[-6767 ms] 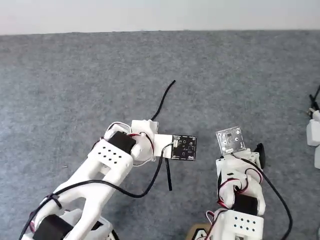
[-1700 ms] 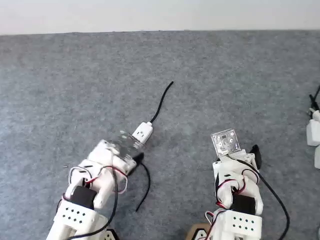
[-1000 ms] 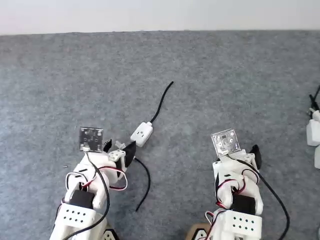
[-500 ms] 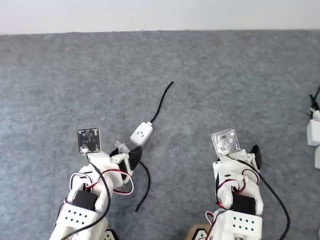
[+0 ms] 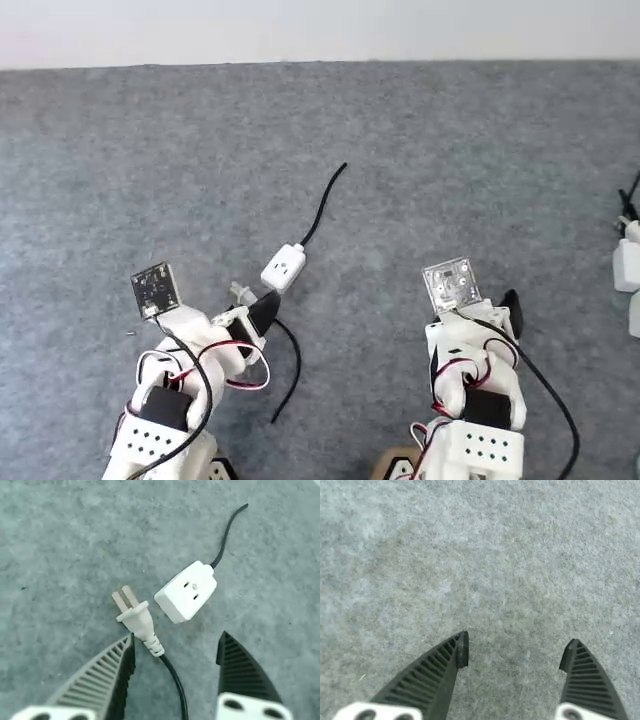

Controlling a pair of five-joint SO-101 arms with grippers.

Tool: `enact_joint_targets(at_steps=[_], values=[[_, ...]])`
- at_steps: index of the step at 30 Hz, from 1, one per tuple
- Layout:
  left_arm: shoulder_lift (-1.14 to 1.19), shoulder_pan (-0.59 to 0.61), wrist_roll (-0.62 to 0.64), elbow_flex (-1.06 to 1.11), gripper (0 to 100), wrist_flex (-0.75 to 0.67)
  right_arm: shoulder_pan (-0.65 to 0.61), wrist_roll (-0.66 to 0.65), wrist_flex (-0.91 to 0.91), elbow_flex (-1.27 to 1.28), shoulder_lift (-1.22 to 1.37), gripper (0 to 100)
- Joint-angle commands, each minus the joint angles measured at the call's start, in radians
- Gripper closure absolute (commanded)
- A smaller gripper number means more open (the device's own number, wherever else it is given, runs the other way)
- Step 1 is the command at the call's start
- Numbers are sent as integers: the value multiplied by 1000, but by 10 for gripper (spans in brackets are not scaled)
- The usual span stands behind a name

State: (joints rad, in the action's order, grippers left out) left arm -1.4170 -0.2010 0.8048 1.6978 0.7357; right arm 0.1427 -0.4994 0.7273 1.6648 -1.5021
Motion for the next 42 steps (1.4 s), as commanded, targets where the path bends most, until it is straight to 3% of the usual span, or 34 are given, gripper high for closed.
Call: enact_joint_targets(at_steps=[1,9,20,27,35,42], values=[[-14,0,12,-12,750,3,-10,-11,-22,-2,-13,685],[-18,-77,12,-8,754,100,-10,-11,-22,-2,-13,685],[-17,-84,12,-10,754,103,-10,-11,-21,-2,-13,685],[-18,-78,17,-12,753,34,-10,-11,-21,-2,-13,685],[-20,-78,21,-8,753,-143,-10,-11,-19,-2,-13,685],[-20,-75,17,-44,750,-55,-10,-11,-21,0,-13,685]])
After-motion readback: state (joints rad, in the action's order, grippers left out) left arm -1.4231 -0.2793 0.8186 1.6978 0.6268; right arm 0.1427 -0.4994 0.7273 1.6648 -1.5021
